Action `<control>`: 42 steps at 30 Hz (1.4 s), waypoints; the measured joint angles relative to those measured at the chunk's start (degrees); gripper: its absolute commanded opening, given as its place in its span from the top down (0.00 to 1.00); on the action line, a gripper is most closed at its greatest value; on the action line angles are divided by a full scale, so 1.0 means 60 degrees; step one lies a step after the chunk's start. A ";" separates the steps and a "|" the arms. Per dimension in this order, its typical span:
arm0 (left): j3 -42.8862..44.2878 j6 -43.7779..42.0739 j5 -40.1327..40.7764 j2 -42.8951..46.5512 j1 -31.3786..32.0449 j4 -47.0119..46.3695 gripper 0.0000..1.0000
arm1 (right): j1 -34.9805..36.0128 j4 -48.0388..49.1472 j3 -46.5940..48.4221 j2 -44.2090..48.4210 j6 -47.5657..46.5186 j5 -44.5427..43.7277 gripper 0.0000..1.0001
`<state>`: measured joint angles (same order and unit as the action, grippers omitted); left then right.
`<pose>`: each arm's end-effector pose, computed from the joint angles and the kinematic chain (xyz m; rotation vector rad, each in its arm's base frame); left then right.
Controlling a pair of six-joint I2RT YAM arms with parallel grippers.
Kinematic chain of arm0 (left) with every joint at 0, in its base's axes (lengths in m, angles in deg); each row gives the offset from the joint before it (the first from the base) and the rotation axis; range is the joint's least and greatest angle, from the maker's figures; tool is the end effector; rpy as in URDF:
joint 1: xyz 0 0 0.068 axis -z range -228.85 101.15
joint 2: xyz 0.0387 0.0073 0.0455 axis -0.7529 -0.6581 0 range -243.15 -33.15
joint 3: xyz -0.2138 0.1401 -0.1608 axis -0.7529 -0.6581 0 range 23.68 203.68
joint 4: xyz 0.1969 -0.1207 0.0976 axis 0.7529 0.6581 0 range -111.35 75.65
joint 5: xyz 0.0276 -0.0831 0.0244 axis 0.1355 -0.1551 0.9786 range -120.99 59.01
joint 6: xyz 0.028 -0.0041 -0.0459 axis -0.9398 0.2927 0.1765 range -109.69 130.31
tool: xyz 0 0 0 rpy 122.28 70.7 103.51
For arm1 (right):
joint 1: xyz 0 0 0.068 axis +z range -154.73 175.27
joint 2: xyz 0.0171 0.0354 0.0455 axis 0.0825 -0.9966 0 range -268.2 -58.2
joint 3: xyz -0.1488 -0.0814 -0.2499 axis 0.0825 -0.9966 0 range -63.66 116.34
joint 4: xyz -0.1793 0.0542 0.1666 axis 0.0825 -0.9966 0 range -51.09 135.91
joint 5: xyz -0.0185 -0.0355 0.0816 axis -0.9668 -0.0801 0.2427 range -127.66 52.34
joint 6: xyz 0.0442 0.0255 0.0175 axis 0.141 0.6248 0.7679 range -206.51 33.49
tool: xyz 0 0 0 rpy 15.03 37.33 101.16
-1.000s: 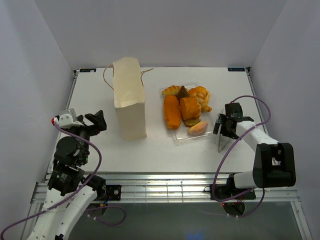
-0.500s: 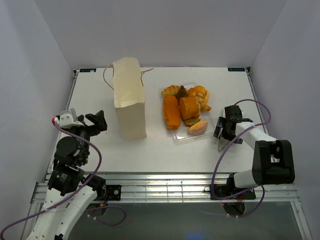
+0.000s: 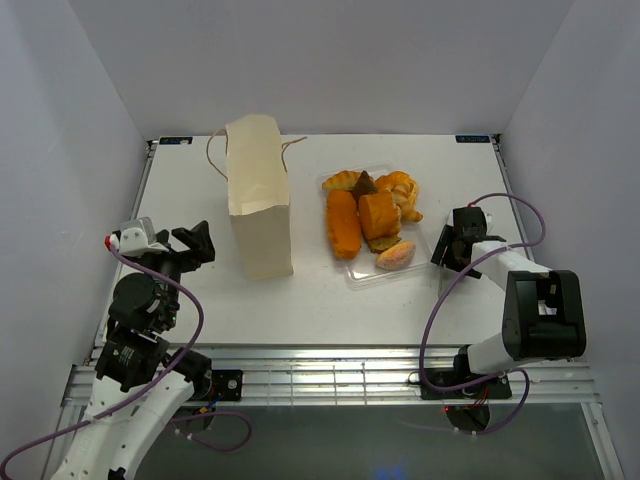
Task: Place the fake bread into the paper bag
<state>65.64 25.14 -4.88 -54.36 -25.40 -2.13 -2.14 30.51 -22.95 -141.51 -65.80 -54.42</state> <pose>0.0511 -0.0049 0.3616 -0.2449 1.5301 -0.1772 0.2557 0.0013 0.2001 0.5040 2.4818 -0.2184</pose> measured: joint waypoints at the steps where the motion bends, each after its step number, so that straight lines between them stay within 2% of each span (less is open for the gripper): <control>1: 0.0000 0.0000 0.0000 0.0000 0.0000 0.0000 0.02 | 0.0000 0.0102 0.0011 -0.0055 -0.0025 0.0007 0.20; 7: 0.0000 -0.0004 0.0000 0.0000 0.0015 0.0000 0.02 | -0.0055 0.0561 0.0127 -0.0313 -0.0138 0.0058 0.23; 14: -0.0004 -0.0007 0.0000 -0.0004 0.0051 0.0000 0.02 | -0.0066 0.0856 0.0164 -0.0426 -0.0335 0.0113 0.38; 20: -0.0004 -0.0036 0.0004 -0.0018 0.0051 0.0000 0.02 | -0.0066 0.0648 0.0219 -0.0204 -0.0550 0.0142 0.38; 30: -0.0011 -0.0051 0.0004 -0.0131 0.0051 -0.0004 0.02 | -0.0102 -0.0375 0.0583 0.1304 -0.1045 0.0106 0.38; 42: -0.0044 -0.0066 0.0022 -0.0328 0.0055 0.0004 0.02 | -0.0109 -0.2051 0.1300 0.2106 -0.1373 0.0215 0.40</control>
<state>65.38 24.74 -4.75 -56.33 -25.08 -2.11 -2.80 18.20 -15.15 -128.87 -74.04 -53.13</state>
